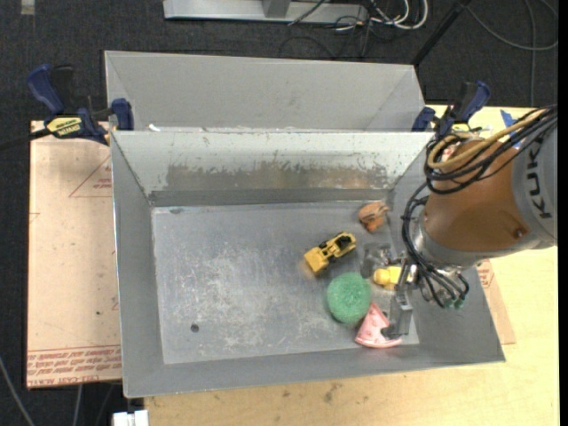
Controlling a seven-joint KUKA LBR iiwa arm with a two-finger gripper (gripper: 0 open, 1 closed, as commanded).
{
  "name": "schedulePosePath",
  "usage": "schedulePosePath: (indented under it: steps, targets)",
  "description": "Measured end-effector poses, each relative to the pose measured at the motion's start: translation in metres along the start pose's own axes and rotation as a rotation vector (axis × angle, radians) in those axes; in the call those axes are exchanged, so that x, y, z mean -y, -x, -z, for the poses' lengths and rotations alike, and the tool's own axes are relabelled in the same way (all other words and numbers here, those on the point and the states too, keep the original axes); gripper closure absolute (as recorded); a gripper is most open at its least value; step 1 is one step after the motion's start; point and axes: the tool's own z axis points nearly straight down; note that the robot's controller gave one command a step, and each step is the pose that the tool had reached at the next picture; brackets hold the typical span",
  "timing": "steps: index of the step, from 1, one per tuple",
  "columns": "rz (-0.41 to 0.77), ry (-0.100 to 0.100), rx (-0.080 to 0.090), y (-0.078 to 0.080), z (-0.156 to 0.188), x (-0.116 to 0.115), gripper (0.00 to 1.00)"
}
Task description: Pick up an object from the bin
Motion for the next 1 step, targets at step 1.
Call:
schedulePosePath:
  steps: [1]
  targets:
    - [-0.075,0.003,-0.01,-0.0005,-0.0202,-0.02,0.0]
